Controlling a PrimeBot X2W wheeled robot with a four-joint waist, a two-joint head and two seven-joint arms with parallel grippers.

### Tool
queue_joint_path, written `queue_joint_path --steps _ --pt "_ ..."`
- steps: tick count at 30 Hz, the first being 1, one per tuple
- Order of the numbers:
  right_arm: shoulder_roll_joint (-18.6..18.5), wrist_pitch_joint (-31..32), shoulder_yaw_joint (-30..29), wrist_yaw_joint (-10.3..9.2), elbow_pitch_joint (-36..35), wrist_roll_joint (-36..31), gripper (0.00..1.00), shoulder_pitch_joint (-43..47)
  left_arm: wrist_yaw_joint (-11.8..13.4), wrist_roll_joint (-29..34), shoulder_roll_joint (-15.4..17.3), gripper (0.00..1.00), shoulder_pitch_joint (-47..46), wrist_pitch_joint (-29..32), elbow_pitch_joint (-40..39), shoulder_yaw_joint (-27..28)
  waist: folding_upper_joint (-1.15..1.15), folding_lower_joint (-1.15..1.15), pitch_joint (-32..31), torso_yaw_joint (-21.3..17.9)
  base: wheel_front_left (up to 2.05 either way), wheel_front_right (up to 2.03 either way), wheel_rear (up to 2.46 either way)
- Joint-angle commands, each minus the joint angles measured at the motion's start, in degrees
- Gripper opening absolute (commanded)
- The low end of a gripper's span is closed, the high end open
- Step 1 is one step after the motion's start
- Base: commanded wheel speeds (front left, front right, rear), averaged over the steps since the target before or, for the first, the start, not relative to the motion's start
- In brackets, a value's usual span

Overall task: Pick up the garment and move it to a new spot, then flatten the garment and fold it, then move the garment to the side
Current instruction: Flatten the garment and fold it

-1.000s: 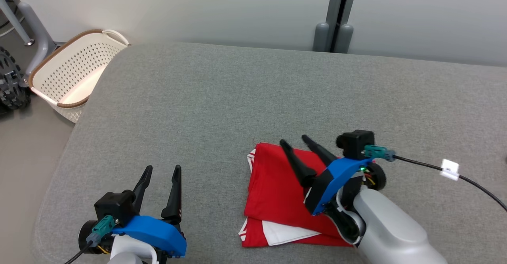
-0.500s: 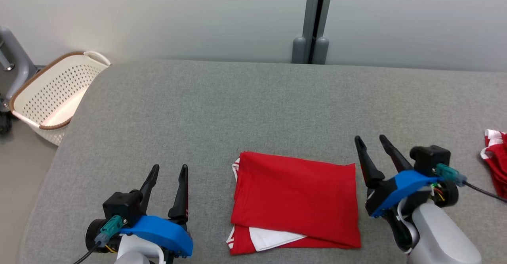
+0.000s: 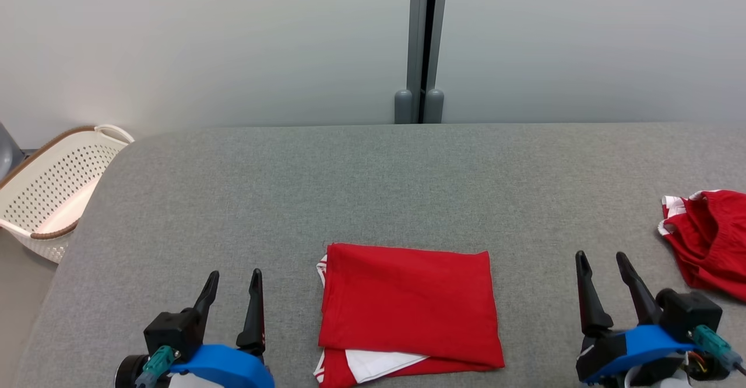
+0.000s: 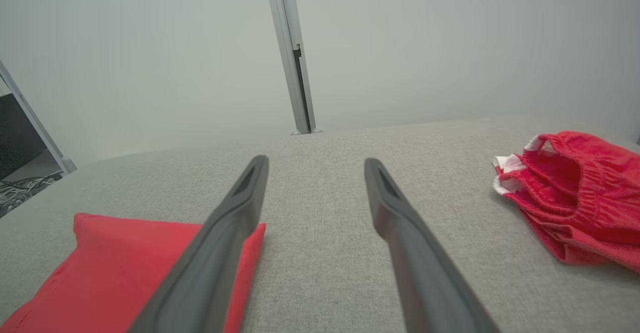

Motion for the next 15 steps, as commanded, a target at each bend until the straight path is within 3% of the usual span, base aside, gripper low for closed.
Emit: queue_joint_path --steps 1,15 --pt "0.21 0.35 -0.25 0.03 -0.99 -0.40 1.00 1.32 -0.22 0.40 -0.18 1.00 0.51 -0.28 0.20 0.43 0.00 0.01 -0.29 -0.19 0.00 0.00 0.00" --pt "0.49 3.35 0.26 0.03 -7.20 1.40 1.00 6.41 -1.82 3.90 -1.31 1.00 2.32 -0.29 1.25 4.26 0.00 0.01 -0.85 0.00 0.00 0.00 0.00"
